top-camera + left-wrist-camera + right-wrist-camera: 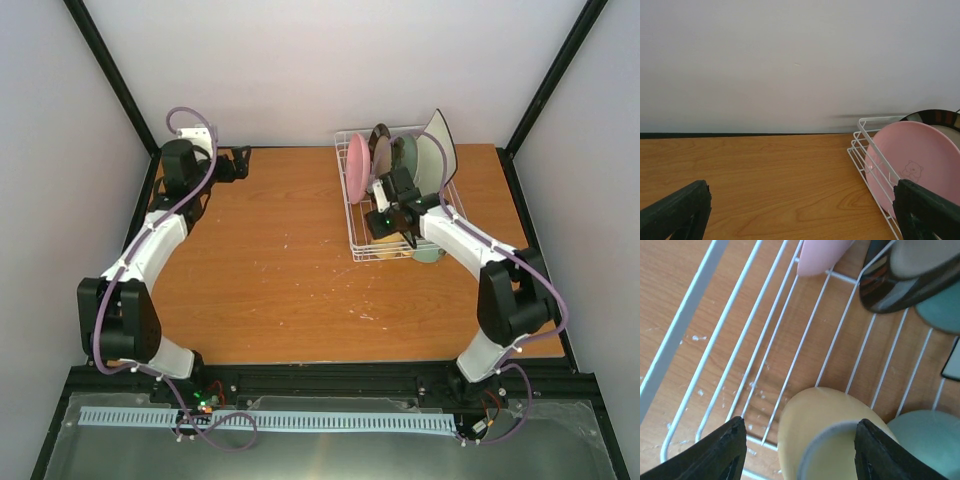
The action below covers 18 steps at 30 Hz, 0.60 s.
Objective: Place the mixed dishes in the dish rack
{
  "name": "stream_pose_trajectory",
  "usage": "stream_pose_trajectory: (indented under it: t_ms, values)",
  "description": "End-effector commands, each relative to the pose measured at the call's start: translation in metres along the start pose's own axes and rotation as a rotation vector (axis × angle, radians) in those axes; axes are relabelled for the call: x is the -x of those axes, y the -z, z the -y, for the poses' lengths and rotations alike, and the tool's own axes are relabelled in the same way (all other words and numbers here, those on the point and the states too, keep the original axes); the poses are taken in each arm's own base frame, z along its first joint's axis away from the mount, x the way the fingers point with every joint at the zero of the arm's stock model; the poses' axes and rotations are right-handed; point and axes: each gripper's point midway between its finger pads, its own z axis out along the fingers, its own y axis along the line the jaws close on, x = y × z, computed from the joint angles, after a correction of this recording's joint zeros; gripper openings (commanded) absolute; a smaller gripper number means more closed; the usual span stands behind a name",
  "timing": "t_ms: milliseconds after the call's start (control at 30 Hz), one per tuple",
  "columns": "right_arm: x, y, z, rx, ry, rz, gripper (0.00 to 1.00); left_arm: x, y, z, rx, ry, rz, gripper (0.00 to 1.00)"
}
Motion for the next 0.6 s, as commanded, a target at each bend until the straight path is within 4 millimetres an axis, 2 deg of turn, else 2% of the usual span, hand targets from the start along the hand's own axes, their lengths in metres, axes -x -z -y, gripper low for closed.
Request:
stream_pose_trajectory:
  t_ms: [0, 167, 300, 567]
  values:
    - [0.003, -0.015, -0.009, 0.041, 0.078, -0.029, 0.59, 0.011, 0.017, -0.010, 0.036, -0.016, 0.036, 1.00]
    - [-0.010, -0.028, -0.027, 0.110, 0.108, -0.101, 0.57, 0.008, 0.030, -0.023, 0.064, -0.007, 0.043, 1.00]
    - [-0.017, -0.027, -0.038, 0.126, 0.127, -0.122, 0.57, 0.005, 0.036, -0.030, 0.077, -0.001, 0.042, 1.00]
    - [-0.016, -0.016, -0.030, 0.065, 0.139, -0.126, 0.60, 0.004, 0.039, -0.033, 0.077, 0.003, 0.049, 1.00]
